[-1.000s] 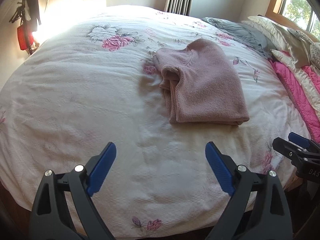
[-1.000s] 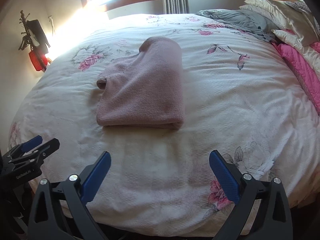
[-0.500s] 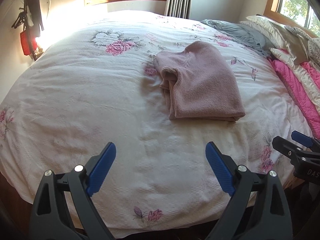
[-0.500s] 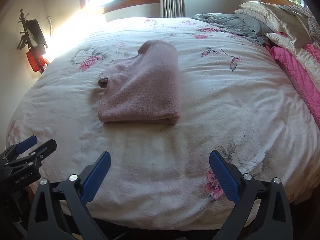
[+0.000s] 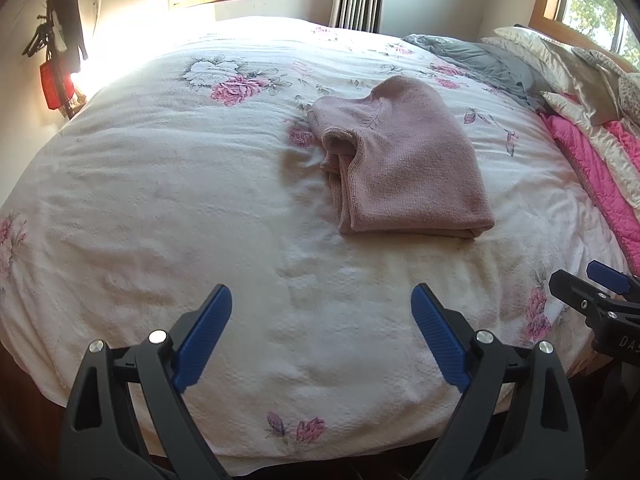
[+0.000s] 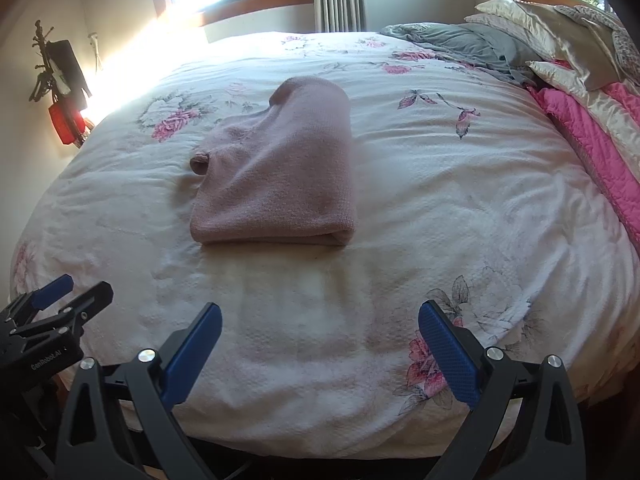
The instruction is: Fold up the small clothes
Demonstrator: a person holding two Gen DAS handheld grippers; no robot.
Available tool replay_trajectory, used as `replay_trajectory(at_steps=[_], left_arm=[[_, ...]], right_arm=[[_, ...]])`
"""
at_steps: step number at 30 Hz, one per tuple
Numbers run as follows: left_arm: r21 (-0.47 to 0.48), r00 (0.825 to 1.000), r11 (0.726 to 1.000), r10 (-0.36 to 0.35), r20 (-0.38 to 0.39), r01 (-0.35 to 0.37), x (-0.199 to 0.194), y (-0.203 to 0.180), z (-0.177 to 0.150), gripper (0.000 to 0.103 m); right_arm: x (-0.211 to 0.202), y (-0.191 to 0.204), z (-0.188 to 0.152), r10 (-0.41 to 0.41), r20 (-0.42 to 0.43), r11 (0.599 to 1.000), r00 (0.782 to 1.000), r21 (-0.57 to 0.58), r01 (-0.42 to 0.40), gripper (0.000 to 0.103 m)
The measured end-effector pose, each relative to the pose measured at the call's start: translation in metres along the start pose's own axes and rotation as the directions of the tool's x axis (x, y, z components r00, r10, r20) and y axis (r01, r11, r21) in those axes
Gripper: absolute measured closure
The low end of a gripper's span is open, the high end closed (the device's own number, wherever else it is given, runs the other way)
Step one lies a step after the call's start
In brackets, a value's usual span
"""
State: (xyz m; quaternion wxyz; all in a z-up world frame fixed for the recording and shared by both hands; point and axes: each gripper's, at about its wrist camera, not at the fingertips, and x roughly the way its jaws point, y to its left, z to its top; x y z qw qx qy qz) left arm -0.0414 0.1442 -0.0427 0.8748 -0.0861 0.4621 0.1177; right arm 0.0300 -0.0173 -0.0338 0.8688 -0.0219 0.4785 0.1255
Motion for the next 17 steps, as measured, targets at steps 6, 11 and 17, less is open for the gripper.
replay_trajectory(at_steps=[6,11,17], left_arm=[[0.0,1.0,1.0,0.002,0.0,-0.002,0.0001,-0.0005,0.0002,0.013],[0.0,1.0,1.0,0.001,-0.003,-0.001,0.0011,0.0003,0.0006,0.013],[-0.007,1.0,1.0,-0.001,-0.008,0.001,0.0033,0.0026,0.0004,0.013]], right_arm=[[0.0016,-0.0005,0.0003,-0.005,0.008,1.0,1.0,0.004,0.005,0.004],[0.0031,-0.0019,-0.0004,-0.021,0.011,1.0,1.0,0.009,0.021,0.004],[0.0067,-0.0053,-0.0016,-0.012,-0.012,1.0,1.0,0.028,0.012,0.004]])
